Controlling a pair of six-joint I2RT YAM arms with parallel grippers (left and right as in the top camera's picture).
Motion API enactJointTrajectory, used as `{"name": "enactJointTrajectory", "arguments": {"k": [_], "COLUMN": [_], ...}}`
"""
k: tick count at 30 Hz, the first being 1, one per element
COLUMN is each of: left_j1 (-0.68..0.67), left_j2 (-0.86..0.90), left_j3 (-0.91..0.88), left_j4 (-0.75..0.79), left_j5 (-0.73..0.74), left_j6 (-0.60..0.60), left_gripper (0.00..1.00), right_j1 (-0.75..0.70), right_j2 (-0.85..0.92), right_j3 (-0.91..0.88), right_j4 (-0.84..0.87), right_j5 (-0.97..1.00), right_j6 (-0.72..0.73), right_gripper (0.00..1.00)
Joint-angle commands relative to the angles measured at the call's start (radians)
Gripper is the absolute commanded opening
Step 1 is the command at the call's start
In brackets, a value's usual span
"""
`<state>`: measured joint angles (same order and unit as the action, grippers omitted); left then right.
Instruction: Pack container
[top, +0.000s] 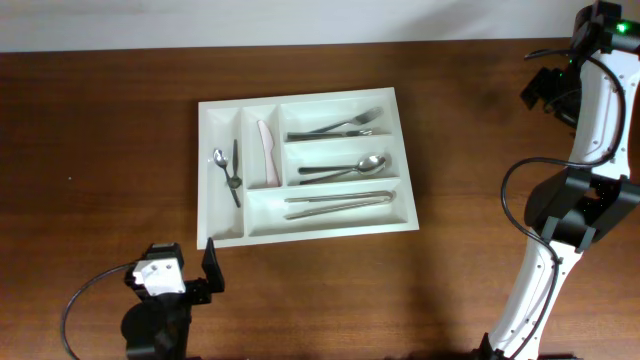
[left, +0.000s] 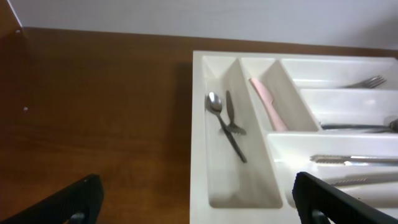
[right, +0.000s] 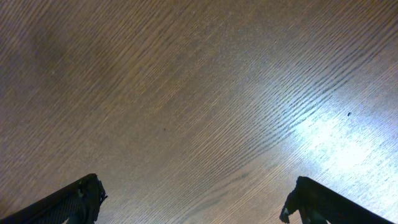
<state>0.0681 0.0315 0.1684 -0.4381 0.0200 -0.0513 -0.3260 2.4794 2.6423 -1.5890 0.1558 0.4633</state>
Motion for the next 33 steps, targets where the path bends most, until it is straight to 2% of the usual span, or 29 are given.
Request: {"name": "enactJointTrajectory", "arguments": {"k": [1, 8, 33], "left_j1": [0.002, -0.002, -0.002], "left_j2": [-0.026, -0.026, -0.026], "left_j3": [-0.042, -0.04, -0.034], "left_j4": [0.0, -0.005, -0.034], "left_j5": [0.011, 0.01, 0.014], "left_j6": [0.015, 0.091, 0.09], "left_gripper": [0.99, 0.99, 0.99], "right_j1": [-0.002, -0.002, -0.002], "right_j2": [-0.037, -0.037, -0.037], "right_j3": [0.02, 0.02, 0.02], "right_j4": [0.0, 0.0, 0.0], "right_j5": [0.002, 0.002, 0.002], "right_j6": [-0.003, -0.003, -0.003], "right_gripper": [0.99, 0.99, 0.99]}}
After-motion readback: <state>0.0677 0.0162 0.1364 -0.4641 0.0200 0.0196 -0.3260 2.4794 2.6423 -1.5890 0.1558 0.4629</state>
